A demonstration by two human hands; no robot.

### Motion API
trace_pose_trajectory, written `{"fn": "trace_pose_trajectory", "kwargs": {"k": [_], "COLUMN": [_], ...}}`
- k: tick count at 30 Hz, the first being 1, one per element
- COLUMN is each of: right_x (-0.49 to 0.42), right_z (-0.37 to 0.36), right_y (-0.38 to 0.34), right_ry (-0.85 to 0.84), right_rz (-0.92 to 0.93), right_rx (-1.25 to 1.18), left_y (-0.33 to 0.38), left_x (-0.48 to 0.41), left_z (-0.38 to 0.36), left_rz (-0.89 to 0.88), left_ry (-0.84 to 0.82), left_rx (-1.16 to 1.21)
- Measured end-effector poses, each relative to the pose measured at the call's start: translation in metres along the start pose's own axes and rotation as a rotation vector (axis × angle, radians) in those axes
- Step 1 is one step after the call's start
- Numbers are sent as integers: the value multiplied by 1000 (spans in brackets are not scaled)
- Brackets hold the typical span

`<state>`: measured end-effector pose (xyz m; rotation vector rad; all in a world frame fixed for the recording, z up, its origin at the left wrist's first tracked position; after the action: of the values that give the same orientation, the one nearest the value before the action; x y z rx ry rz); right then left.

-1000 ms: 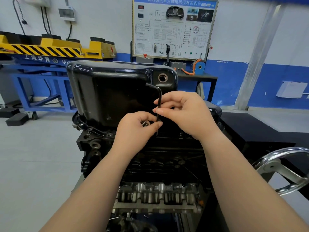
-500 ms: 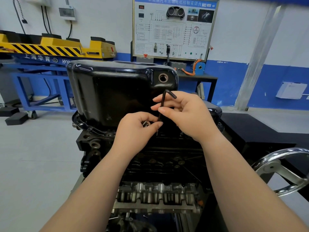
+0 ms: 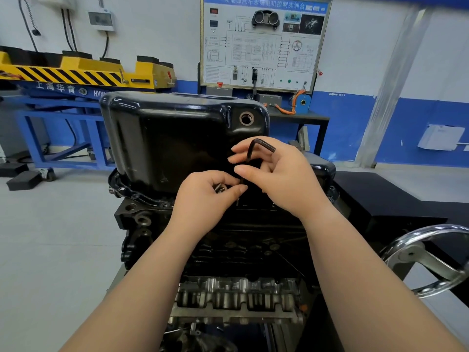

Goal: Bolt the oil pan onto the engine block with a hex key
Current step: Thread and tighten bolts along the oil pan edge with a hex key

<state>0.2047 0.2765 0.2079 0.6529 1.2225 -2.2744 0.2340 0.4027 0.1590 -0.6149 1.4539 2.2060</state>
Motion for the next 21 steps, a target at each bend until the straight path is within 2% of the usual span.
{"fn": "trace_pose_trajectory", "kwargs": {"k": [5,14,21], "right_x": [-1,-1,2], "right_z": [0,4,1], "right_y": [6,8,3], "right_ry": [-31,96,29], "right_rz": [-21,-41,-16], "right_rx": [-78,-60,-60], "left_y": [0,-1,1], "left_x": [0,0,1], "left_z": [0,0,1], "left_rz": [8,-6,-11], "left_ry": [-2,1,-2], "left_rx": [8,-6,15]}}
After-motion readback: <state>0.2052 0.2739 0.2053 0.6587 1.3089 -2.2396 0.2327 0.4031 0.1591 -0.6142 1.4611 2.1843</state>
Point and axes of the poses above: each hand's wrist, its own x-axis away from the middle knuckle, its own z-axis out of the back of the hand, y = z × x, the point moved 7 cm from there along -x, towards the middle knuckle, and after that the axes turned 3 degrees about x, right-handed, at the moved point
